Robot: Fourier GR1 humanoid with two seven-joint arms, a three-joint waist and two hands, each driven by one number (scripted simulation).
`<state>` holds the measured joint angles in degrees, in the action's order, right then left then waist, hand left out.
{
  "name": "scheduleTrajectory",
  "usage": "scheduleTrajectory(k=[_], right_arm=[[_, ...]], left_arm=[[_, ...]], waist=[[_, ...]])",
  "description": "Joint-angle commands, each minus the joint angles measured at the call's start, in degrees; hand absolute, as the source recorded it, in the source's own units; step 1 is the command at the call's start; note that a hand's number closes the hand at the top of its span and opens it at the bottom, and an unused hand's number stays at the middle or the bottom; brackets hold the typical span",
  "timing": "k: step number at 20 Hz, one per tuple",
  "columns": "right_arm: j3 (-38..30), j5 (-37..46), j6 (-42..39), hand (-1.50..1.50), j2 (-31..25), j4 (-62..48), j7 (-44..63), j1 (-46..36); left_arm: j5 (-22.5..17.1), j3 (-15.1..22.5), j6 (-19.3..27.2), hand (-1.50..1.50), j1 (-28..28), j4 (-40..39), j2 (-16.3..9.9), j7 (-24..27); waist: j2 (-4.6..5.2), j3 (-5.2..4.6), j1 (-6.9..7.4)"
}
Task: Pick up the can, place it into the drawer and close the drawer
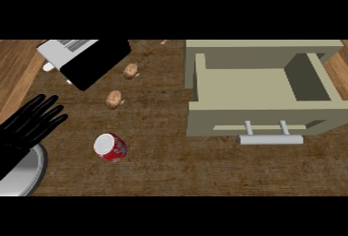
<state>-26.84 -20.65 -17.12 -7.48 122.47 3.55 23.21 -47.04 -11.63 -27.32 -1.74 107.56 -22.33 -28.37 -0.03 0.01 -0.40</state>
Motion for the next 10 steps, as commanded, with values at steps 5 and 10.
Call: scheduleTrajectory(k=[5,10], right_arm=[[-2.66,-0.77,-2.0,-1.5,2.02,1.99,2.39,1.24],[-5.07,-3.69,-3.3,-1.5,1.43,3.5,4.93,0.96]], left_arm=[[11.52,3.55,-1.64,-1.5,2.67,-7.28,5.33,4.13],[18.44,4.55,-3.23,-1.5,4.53,-14.26,8.64,9.94]], waist=[[0.01,-0.03,0.04],[0.03,-0.03,-0.05]])
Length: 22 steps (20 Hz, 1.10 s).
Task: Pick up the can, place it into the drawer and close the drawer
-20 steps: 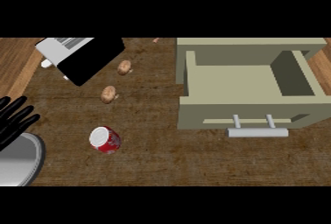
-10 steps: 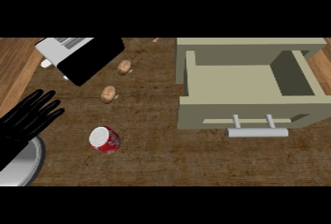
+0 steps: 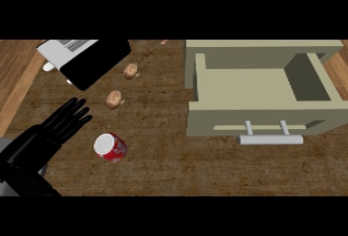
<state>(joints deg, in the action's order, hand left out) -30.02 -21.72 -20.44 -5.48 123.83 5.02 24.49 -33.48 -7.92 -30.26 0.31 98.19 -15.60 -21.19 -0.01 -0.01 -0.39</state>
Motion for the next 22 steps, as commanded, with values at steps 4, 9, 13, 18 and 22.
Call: scheduleTrajectory(k=[4,9,13,18,22], right_arm=[[-6.96,-4.65,-4.46,-1.5,-2.06,-1.53,-0.07,0.63],[-4.23,-0.01,-7.11,-1.5,3.23,-1.91,-3.0,1.41],[-7.38,-3.33,-5.87,-1.5,-1.3,-4.22,1.16,-2.95],[-10.03,-5.33,-8.75,-1.5,0.74,-1.58,1.11,1.09],[-8.15,-2.28,-8.46,-1.5,3.16,-0.28,0.46,-0.63]], left_arm=[[10.13,3.05,1.67,-1.5,-1.93,-0.36,5.14,5.22],[15.24,1.11,-0.52,-1.5,0.66,-12.38,4.97,12.94],[17.81,0.3,1.1,-1.5,1.47,-15.9,5.93,16.32],[21.89,-2.25,-1.25,-1.5,5.07,-27.61,3.31,25.56],[26.97,-2.25,-2.31,-1.5,5.16,-36.99,2.41,35.25]], waist=[[-0.07,0.01,0.07],[-0.02,0.0,0.01],[-0.01,0.0,0.19],[0.0,-0.01,-0.11],[0.04,-0.02,-0.07]])
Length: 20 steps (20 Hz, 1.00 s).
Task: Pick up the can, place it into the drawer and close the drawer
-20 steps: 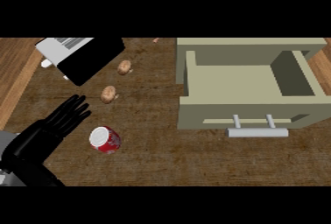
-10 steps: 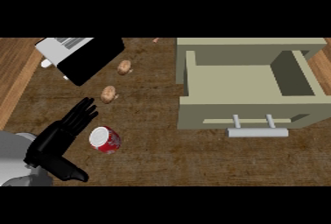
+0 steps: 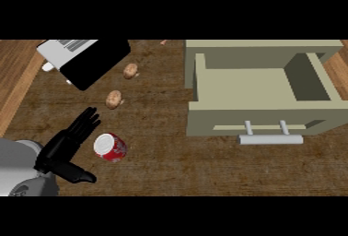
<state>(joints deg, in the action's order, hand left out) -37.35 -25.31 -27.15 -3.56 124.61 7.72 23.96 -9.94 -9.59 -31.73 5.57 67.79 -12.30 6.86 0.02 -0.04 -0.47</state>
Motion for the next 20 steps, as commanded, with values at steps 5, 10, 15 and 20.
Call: scheduleTrajectory(k=[5,10,15,20], right_arm=[[-1.63,-0.47,-2.9,-1.5,3.12,1.67,0.25,1.51],[-2.64,-3.63,-3.3,-1.5,3.43,6.01,3.13,4.3],[-4.31,-3.6,-1.71,-1.5,-2.22,-1.78,4.49,-4.42],[-4.2,-0.44,-4.58,-1.5,2.61,-2.12,1.23,-2.75]], left_arm=[[5.81,-0.17,-1.77,-1.5,3.06,-15.45,-1.5,11.7],[8.41,1.28,0.4,-1.5,3.48,-19.35,0.79,15.16],[9.72,-0.77,-2.23,-1.5,11.39,-33.58,-2.47,21.23],[9.9,-1.36,-2.41,-1.5,16.97,-40.3,-2.22,20.41]], waist=[[0.0,0.01,-0.09],[-0.07,0.01,-0.1],[0.08,-0.01,-0.02],[0.08,0.01,-0.15]])
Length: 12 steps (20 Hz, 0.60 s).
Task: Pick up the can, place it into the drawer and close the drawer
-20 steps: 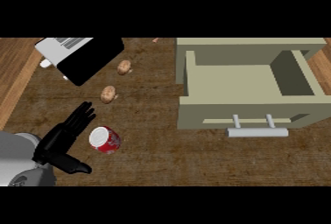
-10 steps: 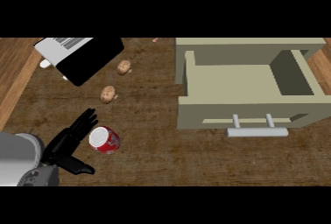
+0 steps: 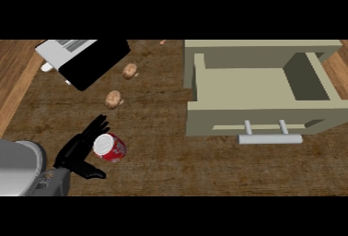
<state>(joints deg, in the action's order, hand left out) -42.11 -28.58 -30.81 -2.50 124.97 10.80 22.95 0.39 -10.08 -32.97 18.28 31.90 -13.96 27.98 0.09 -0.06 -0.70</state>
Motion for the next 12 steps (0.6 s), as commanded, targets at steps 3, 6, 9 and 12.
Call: scheduleTrajectory(k=[3,6,9,12], right_arm=[[-1.23,-2.01,1.73,-1.5,-1.36,2.3,3.51,-0.82],[1.88,0.4,0.98,-1.5,2.35,4.89,2.88,1.1],[-1.77,-3.12,-1.93,-1.5,0.58,2.55,1.94,1.42],[-1.38,-2.79,-4.51,-1.5,2.43,1.19,-0.16,3.64]], left_arm=[[-1.68,-0.57,-0.81,-1.5,1.66,-1.42,1.77,-0.85],[-1.51,-1.36,-1.07,-1.5,4.3,-7.32,2.24,1.86],[-1.58,-1.1,-0.55,1.5,6.7,-8.24,3.1,0.25],[-4.03,-0.67,-4.04,1.5,6.57,-5.58,6.2,-5.04]], waist=[[-0.08,0.04,0.25],[0.0,0.02,0.02],[-0.01,0.02,-0.07],[-0.21,0.09,0.08]])
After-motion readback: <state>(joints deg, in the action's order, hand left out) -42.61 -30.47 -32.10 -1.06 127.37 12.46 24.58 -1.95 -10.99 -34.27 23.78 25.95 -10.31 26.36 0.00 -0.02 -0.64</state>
